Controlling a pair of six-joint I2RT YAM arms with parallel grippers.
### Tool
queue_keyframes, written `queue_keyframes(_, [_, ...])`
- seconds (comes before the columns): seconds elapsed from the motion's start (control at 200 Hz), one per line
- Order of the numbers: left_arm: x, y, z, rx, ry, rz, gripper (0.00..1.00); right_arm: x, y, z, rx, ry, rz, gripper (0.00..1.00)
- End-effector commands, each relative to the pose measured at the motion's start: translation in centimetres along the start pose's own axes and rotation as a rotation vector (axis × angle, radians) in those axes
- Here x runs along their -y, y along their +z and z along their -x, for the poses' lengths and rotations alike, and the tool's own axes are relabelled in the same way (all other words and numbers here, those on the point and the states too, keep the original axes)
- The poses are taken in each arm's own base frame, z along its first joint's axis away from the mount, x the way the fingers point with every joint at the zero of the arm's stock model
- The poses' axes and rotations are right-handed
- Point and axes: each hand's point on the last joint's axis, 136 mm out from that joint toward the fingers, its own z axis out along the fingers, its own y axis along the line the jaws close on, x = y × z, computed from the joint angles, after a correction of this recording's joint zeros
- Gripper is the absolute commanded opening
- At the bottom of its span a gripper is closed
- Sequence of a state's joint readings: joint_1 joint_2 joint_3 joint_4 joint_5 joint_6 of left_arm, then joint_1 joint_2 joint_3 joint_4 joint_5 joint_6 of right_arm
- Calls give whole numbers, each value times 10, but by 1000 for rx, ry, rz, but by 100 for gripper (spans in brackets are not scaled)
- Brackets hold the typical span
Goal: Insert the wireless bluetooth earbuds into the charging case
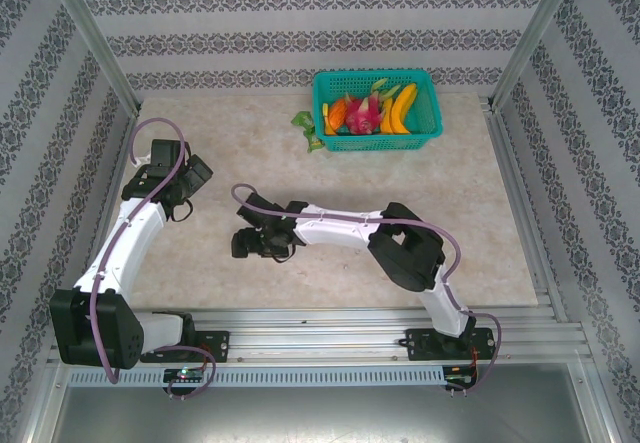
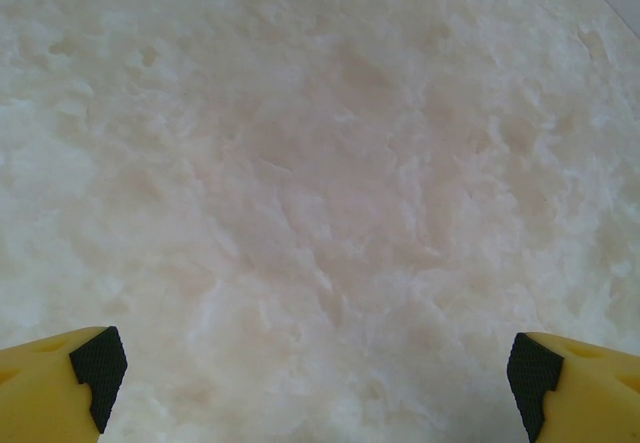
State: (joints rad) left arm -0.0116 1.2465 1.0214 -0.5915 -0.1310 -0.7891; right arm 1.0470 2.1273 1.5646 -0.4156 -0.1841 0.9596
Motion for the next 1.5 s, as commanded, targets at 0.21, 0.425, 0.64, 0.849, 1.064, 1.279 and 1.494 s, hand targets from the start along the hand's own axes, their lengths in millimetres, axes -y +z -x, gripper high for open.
queue_keyframes(0.21, [-5, -2, -6, -27, 12, -1, 100, -9, 2, 35, 33, 56, 28, 80])
queue_keyframes(0.425, [-8, -3, -8, -28, 14, 3, 100, 0, -11, 58, 94, 50, -59, 80])
queue_keyframes(0.64, [-12, -6, 1, 8, 5, 27, 100, 19, -27, 67, 154, 84, -258, 79])
queue_keyframes(0.849, [-24, -8, 15, 47, -59, 73, 100, 28, -30, 74, 236, 152, -407, 80])
queue_keyframes(1.064, [-31, -11, 21, 59, -98, 84, 100, 27, -19, 84, 262, 146, -462, 80])
queue_keyframes(1.279, [-35, -13, 19, 63, -125, 79, 100, 25, -1, 82, 237, 110, -469, 80])
queue_keyframes(1.494, [-35, -14, 20, 63, -127, 75, 100, 30, 7, 75, 215, 76, -497, 80])
